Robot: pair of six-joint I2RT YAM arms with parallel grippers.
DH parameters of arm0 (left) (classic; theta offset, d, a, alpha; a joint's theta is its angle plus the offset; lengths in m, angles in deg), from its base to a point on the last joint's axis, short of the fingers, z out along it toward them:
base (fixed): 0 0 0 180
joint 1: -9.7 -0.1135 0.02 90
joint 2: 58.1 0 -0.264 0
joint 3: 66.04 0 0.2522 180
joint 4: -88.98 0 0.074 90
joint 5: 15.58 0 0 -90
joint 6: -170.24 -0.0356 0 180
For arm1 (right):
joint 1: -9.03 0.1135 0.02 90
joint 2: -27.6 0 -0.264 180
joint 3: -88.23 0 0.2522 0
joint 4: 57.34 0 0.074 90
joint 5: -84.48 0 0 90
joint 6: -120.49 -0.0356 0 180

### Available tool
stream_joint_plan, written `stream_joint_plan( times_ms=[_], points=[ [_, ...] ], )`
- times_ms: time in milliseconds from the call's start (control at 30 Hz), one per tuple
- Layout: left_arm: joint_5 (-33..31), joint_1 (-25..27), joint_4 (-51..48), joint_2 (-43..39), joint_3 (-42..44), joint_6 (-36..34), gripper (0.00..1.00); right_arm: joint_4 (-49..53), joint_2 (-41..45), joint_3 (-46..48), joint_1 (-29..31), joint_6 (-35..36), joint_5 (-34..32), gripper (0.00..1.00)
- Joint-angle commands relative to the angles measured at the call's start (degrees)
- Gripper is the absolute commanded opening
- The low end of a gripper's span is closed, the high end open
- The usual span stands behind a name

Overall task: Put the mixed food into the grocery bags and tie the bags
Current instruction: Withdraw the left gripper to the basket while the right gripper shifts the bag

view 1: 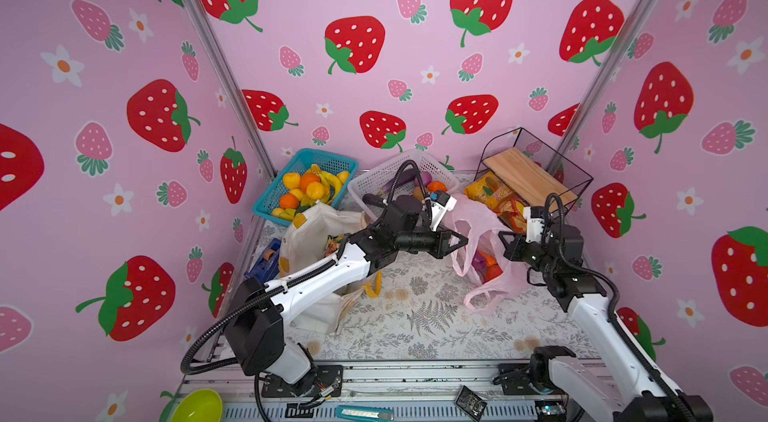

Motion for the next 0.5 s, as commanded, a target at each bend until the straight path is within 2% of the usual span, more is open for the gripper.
stream_joint_plan(
  times_ms=[0,167,367,467],
  points=[
    [0.34,-1.59,-2.2,2.25,-2.3,1.41,0.1,4.32,2.58,-2.57,-0.28,2.18,-2.38,0.0],
    [-0.31,-5.06,-1.15,5.01,-1.95,5.58,0.1,7.64,4.52,-4.37,-0.28,2.96,-3.53,0.0],
    [-0.77,-6.94,-1.95,5.52,-2.12,4.9,0.11,11.14,5.39,-6.8,-0.33,4.25,-3.97,0.0],
    [-0.8,-8.11,-2.48,5.82,-2.39,4.08,0.15,11.47,4.62,-7.28,-0.32,5.19,-5.3,0.0]
  ],
)
